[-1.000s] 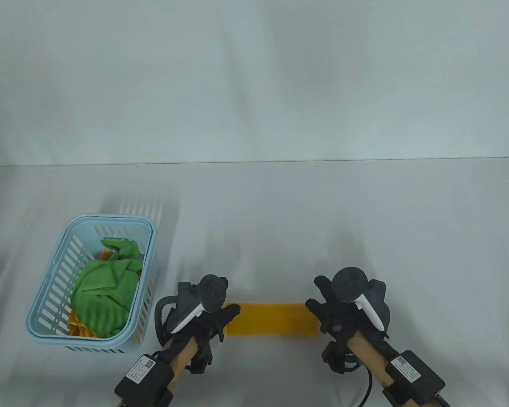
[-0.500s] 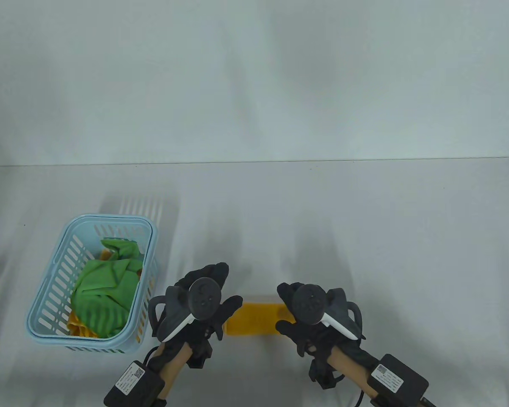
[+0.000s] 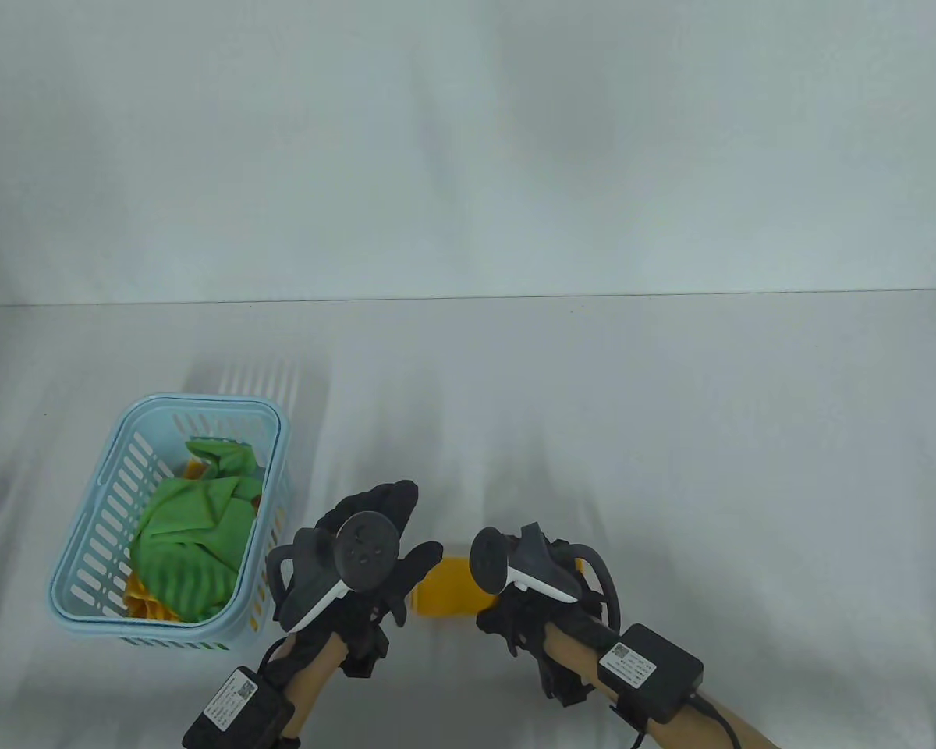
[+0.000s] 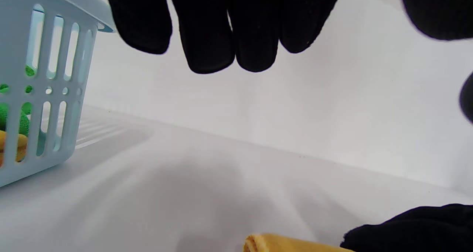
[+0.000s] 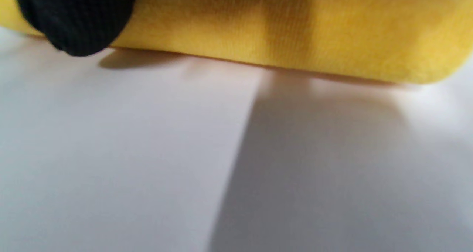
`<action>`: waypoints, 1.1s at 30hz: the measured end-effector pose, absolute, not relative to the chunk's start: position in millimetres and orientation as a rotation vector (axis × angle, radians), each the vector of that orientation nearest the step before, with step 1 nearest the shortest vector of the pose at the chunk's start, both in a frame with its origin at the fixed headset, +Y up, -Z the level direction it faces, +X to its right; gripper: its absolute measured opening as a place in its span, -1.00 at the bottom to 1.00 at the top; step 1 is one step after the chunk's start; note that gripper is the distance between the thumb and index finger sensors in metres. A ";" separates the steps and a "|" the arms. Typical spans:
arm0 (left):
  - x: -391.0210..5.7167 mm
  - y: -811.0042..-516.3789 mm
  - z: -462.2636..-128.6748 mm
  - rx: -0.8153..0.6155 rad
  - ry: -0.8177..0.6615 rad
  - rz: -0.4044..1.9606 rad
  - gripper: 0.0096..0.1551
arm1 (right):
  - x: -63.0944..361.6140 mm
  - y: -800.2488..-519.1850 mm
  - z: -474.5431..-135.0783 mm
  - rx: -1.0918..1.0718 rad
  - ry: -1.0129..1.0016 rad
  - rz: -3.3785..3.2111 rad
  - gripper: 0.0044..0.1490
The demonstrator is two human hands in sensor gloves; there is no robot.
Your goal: Roll square towel into towel roll
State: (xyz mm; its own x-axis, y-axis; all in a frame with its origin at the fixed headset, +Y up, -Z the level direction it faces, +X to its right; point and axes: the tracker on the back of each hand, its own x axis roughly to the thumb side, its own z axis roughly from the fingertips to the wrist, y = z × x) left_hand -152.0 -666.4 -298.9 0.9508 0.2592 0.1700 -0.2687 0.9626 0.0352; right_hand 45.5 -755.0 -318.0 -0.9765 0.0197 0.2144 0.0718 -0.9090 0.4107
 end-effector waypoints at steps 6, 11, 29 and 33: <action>-151.1 -666.9 -298.6 0.054 -0.166 0.264 0.00 | 38.3 -754.9 -323.1 -0.350 -0.561 -3.047 0.04; -150.8 -668.1 -298.9 0.045 -0.163 0.262 -0.01 | 36.5 -755.1 -332.0 -0.338 -0.651 -3.078 -0.05; -157.2 -664.7 -298.9 0.060 -0.151 0.281 0.00 | 81.7 -702.6 -347.9 -0.173 -0.490 -3.307 -0.15; -158.0 -664.2 -298.6 0.069 -0.149 0.284 0.01 | 123.1 -670.6 -363.6 -0.002 -0.317 -3.301 -0.15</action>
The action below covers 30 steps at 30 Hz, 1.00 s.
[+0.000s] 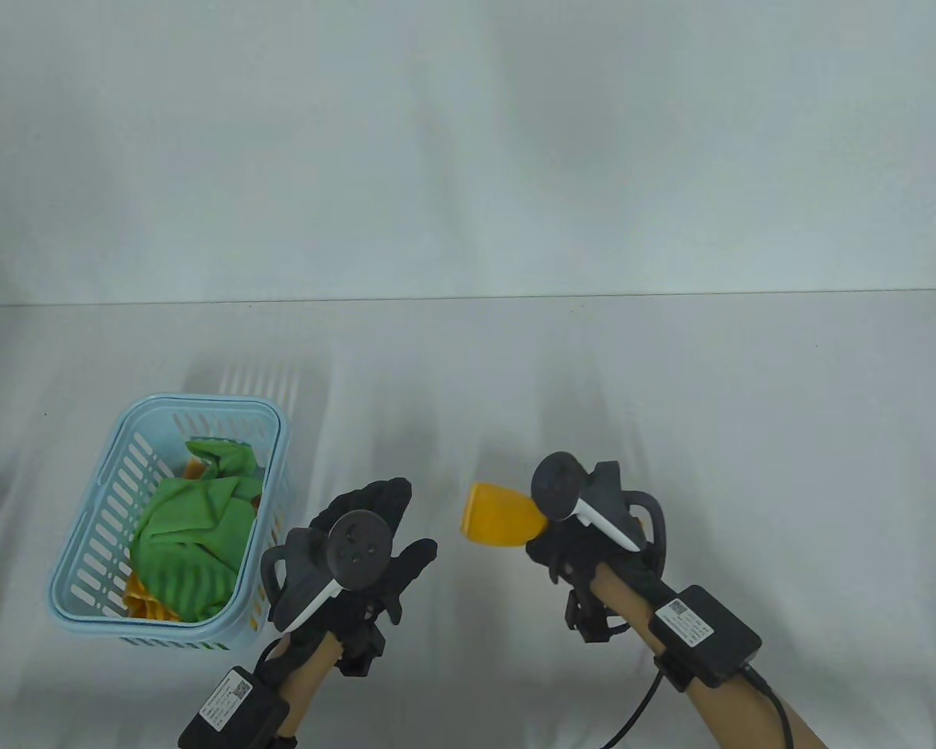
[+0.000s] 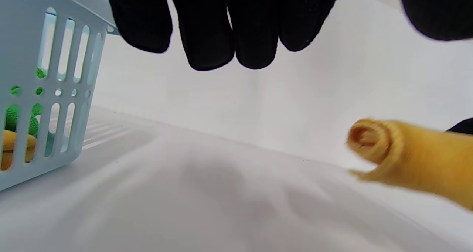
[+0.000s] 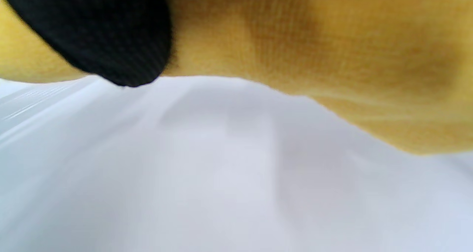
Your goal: Roll square towel into towel roll
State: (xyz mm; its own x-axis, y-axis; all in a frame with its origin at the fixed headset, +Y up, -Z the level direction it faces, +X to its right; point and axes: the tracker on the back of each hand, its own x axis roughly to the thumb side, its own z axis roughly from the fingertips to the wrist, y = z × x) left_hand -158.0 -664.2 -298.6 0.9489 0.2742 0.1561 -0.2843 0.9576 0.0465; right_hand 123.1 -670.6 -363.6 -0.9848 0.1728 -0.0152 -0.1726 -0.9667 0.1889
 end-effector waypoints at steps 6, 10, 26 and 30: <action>-158.7 -664.0 -298.5 0.074 -0.143 0.278 0.00 | 198.2 -645.7 -391.9 -0.292 0.073 3.064 -0.14; -159.4 -665.6 -299.6 0.068 -0.134 0.274 0.00 | 250.0 -651.3 -414.8 -0.516 0.002 3.122 -0.14; -148.1 -673.2 -301.6 0.034 -0.151 0.248 0.00 | 333.0 -746.1 -472.5 -0.973 0.098 2.974 -0.14; -147.9 -673.4 -301.8 0.030 -0.153 0.250 0.00 | 332.6 -754.2 -478.6 -0.976 0.152 2.967 -0.07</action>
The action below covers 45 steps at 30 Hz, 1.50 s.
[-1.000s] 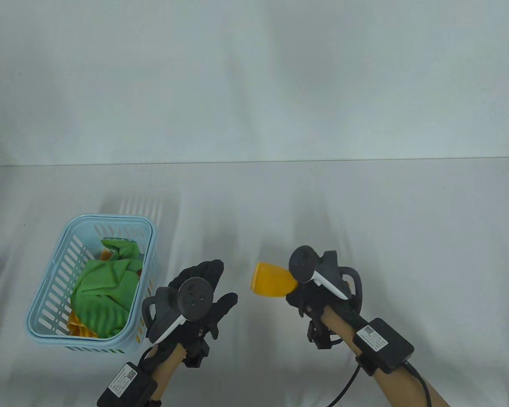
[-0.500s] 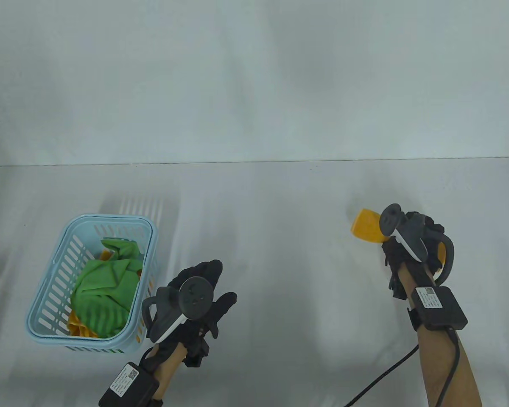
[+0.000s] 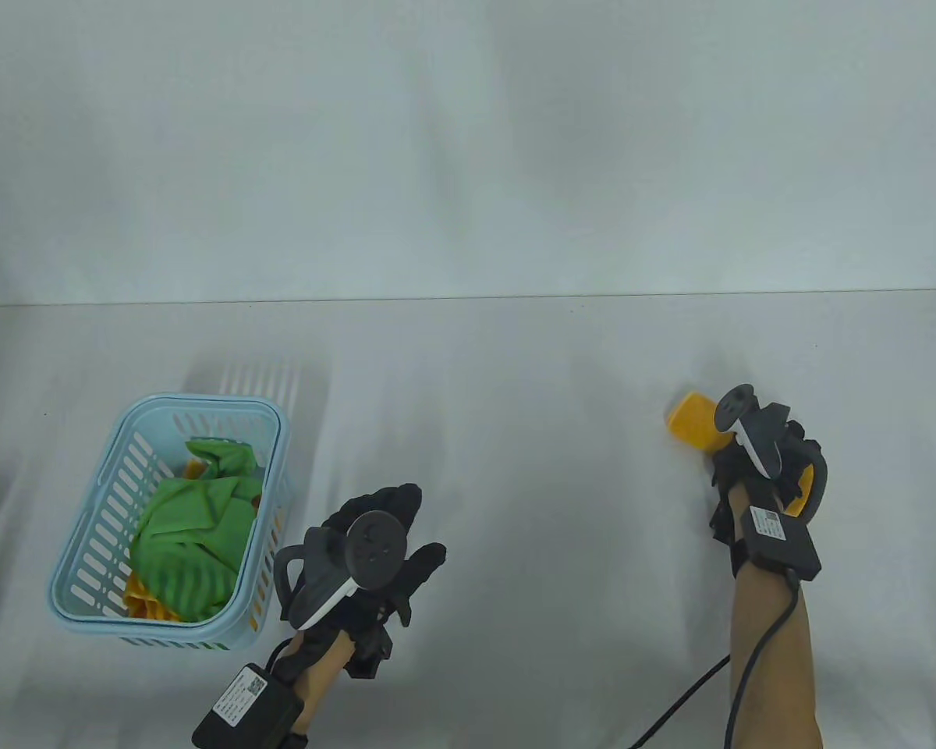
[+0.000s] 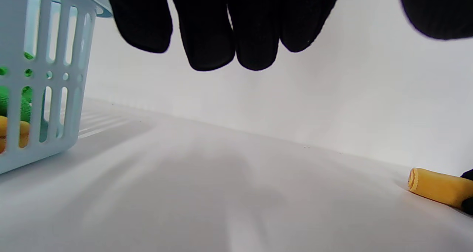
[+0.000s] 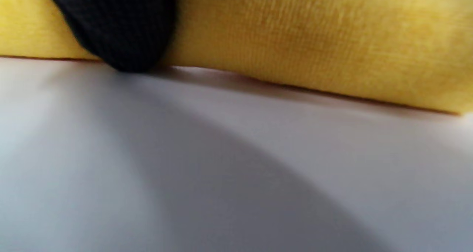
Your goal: Roll square towel into towel roll
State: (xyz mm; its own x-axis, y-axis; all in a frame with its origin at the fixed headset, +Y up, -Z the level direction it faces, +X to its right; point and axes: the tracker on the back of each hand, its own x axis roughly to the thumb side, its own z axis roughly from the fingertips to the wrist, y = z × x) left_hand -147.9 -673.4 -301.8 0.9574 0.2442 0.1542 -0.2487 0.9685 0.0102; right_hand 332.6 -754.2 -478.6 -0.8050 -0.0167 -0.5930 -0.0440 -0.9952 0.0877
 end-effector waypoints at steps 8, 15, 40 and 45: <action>-147.9 -672.0 -301.5 0.030 -0.151 0.247 -0.01 | 330.9 -745.1 -478.4 -0.974 0.180 3.017 0.16; -150.3 -673.1 -303.9 0.015 -0.138 0.245 -0.01 | 327.1 -730.2 -470.5 -0.920 0.220 3.048 0.10; -148.3 -667.2 -298.1 0.061 -0.161 0.220 0.03 | 201.0 -653.8 -390.1 -0.215 -0.011 3.027 0.00; -147.8 -667.1 -297.4 0.072 -0.162 0.216 0.03 | 165.9 -644.2 -364.3 -0.019 -0.053 2.968 0.01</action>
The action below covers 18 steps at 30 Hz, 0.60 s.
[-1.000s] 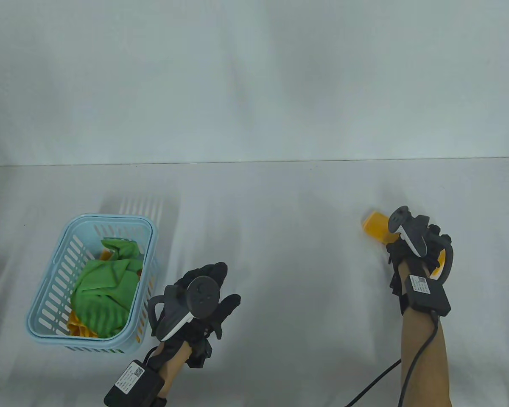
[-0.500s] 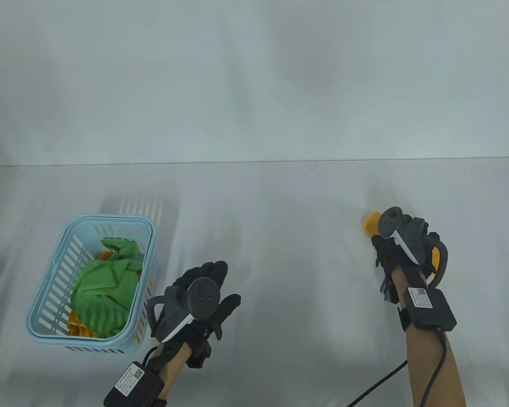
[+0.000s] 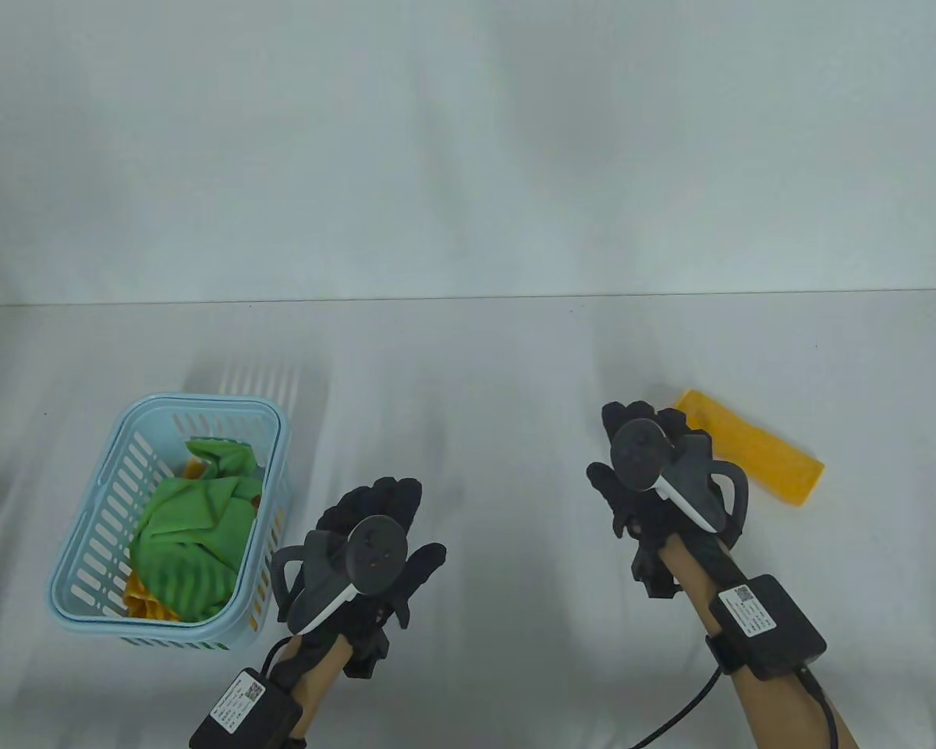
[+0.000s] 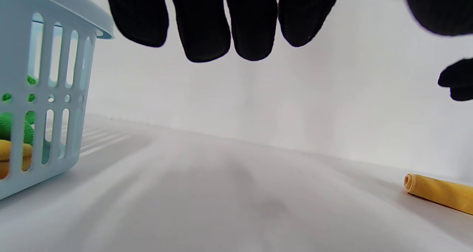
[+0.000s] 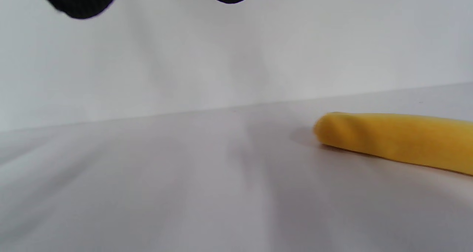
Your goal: Roll square towel into towel roll
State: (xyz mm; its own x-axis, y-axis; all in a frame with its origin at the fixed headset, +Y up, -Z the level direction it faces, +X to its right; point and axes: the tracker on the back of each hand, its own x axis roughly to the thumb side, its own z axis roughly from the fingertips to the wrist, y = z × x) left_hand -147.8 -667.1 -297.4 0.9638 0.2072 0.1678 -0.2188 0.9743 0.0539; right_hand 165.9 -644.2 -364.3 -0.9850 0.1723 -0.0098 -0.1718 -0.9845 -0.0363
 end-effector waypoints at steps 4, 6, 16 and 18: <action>-149.5 -660.2 -296.1 0.097 -0.153 0.240 0.03 | 140.4 -641.4 -340.5 0.097 -0.094 2.856 0.03; -151.7 -650.6 -296.2 0.116 -0.148 0.237 0.03 | 130.2 -640.9 -330.9 0.135 -0.101 2.806 0.05; -182.9 -583.9 -304.2 0.135 -0.091 0.154 0.05 | 90.7 -658.7 -301.7 0.289 -0.170 2.638 0.07; -199.1 -574.3 -309.5 0.134 -0.037 0.135 0.03 | 88.7 -661.2 -296.8 0.306 -0.142 2.631 0.07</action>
State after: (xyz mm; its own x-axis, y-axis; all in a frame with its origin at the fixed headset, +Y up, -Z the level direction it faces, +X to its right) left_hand -199.1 -574.3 -309.5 0.9903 0.1316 0.0455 -0.1365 0.9819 0.1311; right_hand 88.7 -661.2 -296.8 -0.8577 0.4545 0.2403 -0.4778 -0.8773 -0.0460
